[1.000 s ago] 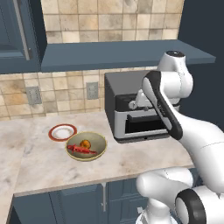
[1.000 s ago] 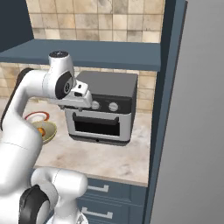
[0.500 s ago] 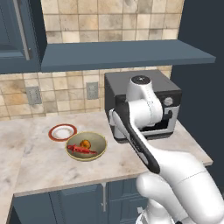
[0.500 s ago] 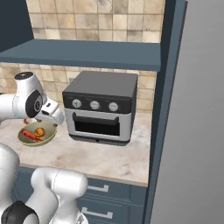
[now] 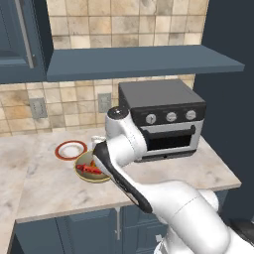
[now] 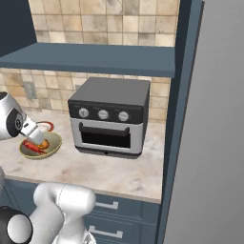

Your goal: Remove the peach from the bowl and place it on the small plate. Then place the bowl with only the fish in the microwave, close the door, and press the start button to microwave the fish.

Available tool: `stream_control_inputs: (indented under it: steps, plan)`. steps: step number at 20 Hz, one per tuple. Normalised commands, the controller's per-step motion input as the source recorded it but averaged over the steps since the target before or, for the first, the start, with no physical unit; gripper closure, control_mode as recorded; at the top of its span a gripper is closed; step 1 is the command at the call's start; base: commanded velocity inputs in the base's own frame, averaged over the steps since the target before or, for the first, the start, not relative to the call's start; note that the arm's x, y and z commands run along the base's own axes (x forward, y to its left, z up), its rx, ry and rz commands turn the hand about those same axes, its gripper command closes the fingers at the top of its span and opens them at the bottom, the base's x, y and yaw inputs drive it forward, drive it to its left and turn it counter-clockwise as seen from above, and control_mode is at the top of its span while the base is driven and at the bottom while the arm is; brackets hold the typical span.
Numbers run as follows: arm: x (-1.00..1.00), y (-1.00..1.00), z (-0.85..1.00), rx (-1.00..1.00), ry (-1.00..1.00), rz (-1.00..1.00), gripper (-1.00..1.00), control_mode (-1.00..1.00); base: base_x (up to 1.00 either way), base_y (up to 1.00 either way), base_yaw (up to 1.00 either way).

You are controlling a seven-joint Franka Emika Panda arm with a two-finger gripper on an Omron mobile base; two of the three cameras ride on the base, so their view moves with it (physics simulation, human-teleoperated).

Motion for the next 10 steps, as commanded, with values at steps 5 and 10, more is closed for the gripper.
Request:
stream_control_inputs:
  steps: [5, 10]
  plan:
    - [0.56, 0.81, -0.14, -0.07, 0.04, -0.08, -1.00, -1.00, 0.00, 0.00, 0.00]
    - [0.48, 0.17, -0.22, -0.01, 0.04, -0.02, -1.00, -1.00, 0.00, 0.00, 0.00]
